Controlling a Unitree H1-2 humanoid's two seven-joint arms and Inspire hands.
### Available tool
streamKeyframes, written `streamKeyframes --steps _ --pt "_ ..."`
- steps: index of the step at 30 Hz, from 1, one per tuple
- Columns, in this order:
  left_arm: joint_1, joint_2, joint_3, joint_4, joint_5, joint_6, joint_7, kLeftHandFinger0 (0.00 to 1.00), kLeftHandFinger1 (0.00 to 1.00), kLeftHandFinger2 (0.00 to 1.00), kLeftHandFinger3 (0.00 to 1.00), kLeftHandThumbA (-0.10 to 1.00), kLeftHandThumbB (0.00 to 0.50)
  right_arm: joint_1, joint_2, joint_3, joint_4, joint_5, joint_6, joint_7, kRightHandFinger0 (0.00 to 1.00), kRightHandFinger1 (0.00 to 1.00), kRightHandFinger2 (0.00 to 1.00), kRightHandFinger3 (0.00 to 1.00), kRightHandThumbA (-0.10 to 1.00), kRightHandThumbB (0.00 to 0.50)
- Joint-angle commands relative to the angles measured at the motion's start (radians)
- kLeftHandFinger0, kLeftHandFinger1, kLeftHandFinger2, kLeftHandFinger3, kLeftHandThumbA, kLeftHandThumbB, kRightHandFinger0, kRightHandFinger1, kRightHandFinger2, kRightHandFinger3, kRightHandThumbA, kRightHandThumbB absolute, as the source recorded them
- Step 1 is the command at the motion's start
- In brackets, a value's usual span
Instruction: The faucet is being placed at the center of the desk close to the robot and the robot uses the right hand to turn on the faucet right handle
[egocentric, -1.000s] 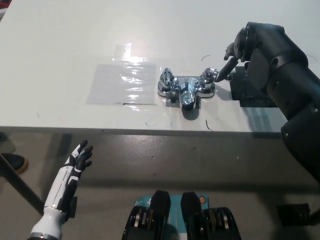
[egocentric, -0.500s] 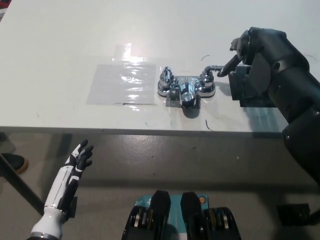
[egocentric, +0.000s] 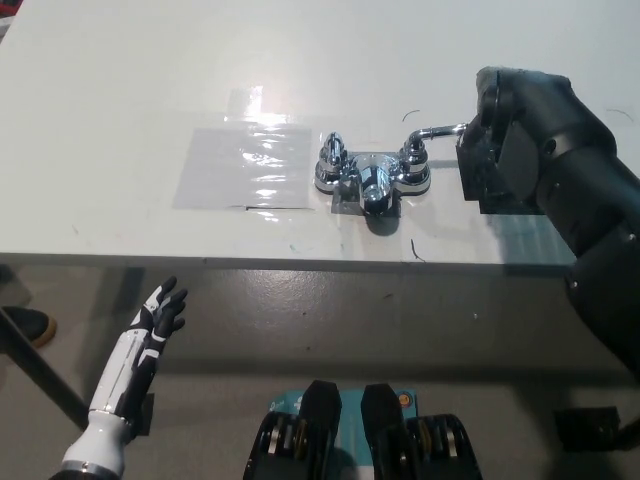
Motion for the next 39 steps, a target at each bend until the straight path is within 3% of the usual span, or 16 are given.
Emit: streamKeyframes --steps 1,2,3,5,9,13,14,15,18,20,23,26,27,33,35,39 --pt "-0.01 0.012 0.001 -0.021 0.004 -0.012 -0.007 1.0 1.0 1.0 1.0 0.94 0.122 -0.068 -0.05 -0.05 -0.013 0.019 0.008 -0.048 1.0 1.0 1.0 1.0 0.51 0.415" --pt "-0.013 0.014 0.001 -0.021 0.003 -0.013 -0.008 1.0 1.0 1.0 1.0 0.94 0.114 -0.068 -0.056 -0.071 -0.016 0.038 -0.017 -0.03 1.0 1.0 1.0 1.0 0.5 0.431" --pt "-0.013 0.015 0.001 -0.023 0.001 -0.012 -0.011 1.0 1.0 1.0 1.0 0.94 0.103 -0.07 -0.065 -0.079 -0.024 0.042 -0.059 0.008 1.0 1.0 1.0 1.0 0.55 0.475" --pt "-0.02 0.017 0.004 -0.022 -0.005 -0.005 -0.012 1.0 1.0 1.0 1.0 0.94 0.102 -0.093 -0.065 -0.062 -0.023 0.018 -0.062 0.102 1.0 1.0 1.0 1.0 0.66 0.5" --pt "-0.02 0.021 0.007 -0.023 0.003 0.005 -0.009 1.0 1.0 1.0 1.0 0.93 0.1 -0.117 -0.087 -0.054 -0.039 0.012 -0.121 0.191 1.0 1.0 1.0 1.0 0.57 0.5" --pt "-0.018 0.02 0.006 -0.027 -0.001 0.006 -0.012 1.0 1.0 1.0 1.0 0.93 0.103 -0.134 -0.155 -0.042 -0.094 0.013 -0.223 0.338 1.0 1.0 1.0 1.0 0.7 0.454" --pt "-0.018 0.02 0.006 -0.026 -0.001 0.005 -0.012 1.0 1.0 1.0 1.0 0.93 0.105 -0.136 -0.174 -0.057 -0.116 0.026 -0.211 0.357 1.0 1.0 1.0 1.0 0.71 0.458" --pt "-0.019 0.023 0.006 -0.024 0.004 -0.002 -0.011 1.0 1.0 1.0 1.0 0.94 0.098 -0.135 -0.203 -0.093 -0.163 0.056 -0.17 0.36 1.0 1.0 1.0 1.0 0.61 0.467" --pt "-0.019 0.023 0.007 -0.025 0.004 -0.001 -0.009 1.0 1.0 1.0 1.0 0.95 0.102 -0.103 -0.282 -0.155 -0.358 0.073 -0.054 0.365 1.0 1.0 1.0 1.0 0.46 0.422" --pt "-0.017 0.022 0.009 -0.03 0.003 0.007 -0.008 1.0 1.0 1.0 1.0 0.95 0.11 -0.074 -0.365 -0.144 -0.555 -0.001 0.008 0.346 1.0 1.0 1.0 1.0 0.51 0.466" --pt "-0.019 0.022 0.012 -0.029 -0.003 0.006 -0.008 1.0 1.0 1.0 1.0 0.95 0.093 -0.027 -0.461 -0.217 -0.817 -0.048 0.065 0.314 1.0 1.0 1.0 1.0 0.57 0.391" --pt "-0.028 0.02 0.012 -0.022 -0.003 0.001 -0.007 1.0 1.0 1.0 1.0 0.94 0.093 0.068 -0.497 -0.417 -1.087 -0.085 0.066 0.239 1.0 1.0 1.0 1.0 0.61 0.343" --pt "-0.034 0.021 0.011 -0.02 0.002 -0.001 -0.005 1.0 1.0 1.0 1.0 0.95 0.099 0.115 -0.492 -0.518 -1.218 -0.106 0.066 0.241 1.0 1.0 1.0 1.0 0.66 0.296" --pt "-0.041 0.021 0.013 -0.012 -0.002 -0.009 -0.006 1.0 1.0 1.0 1.0 0.95 0.115 0.352 -0.427 -0.853 -1.804 -0.065 0.066 0.238 1.0 1.0 1.0 1.0 0.9 0.235" --pt "-0.041 0.022 0.012 -0.013 -0.001 -0.005 -0.006 1.0 1.0 1.0 1.0 0.96 0.133 0.446 -0.373 -0.939 -1.965 0.015 0.066 0.21 1.0 1.0 1.0 1.0 0.92 0.25" --pt "-0.069 0.023 0.003 0.008 -0.009 -0.01 -0.02 1.0 1.0 1.0 1.0 0.96 0.124 0.59 -0.305 -1.057 -2.199 0.236 0.066 0.121 1.0 1.0 1.0 1.0 0.87 0.243"
